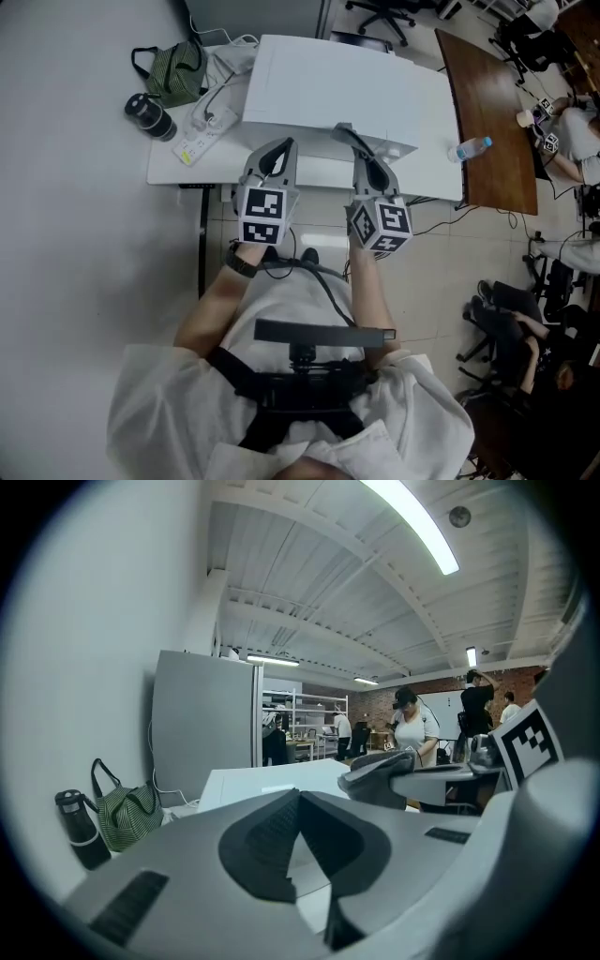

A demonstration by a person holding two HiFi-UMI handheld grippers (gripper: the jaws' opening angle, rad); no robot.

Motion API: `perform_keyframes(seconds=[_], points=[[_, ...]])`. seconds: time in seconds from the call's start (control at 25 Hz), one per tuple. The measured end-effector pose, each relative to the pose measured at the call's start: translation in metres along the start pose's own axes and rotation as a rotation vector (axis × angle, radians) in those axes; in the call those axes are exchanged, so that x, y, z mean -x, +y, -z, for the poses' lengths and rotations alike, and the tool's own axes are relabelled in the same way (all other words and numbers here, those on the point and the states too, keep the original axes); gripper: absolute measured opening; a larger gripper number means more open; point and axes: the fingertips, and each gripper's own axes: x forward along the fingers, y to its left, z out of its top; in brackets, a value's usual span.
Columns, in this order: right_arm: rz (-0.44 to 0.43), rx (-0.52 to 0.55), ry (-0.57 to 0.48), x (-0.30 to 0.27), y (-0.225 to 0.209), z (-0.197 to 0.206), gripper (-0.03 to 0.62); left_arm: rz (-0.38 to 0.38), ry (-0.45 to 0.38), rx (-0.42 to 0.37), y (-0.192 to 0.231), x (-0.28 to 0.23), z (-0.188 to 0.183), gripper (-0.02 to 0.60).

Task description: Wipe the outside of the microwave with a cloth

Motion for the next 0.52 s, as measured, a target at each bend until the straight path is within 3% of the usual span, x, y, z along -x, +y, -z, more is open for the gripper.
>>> perform_keyframes(seconds=[0.52], points=[[-0.043, -0.072, 0.008, 0.004, -0.006, 0.011, 0.017, 0.052, 0.025, -0.021, -0.031, -0.014, 0.01, 0.023]])
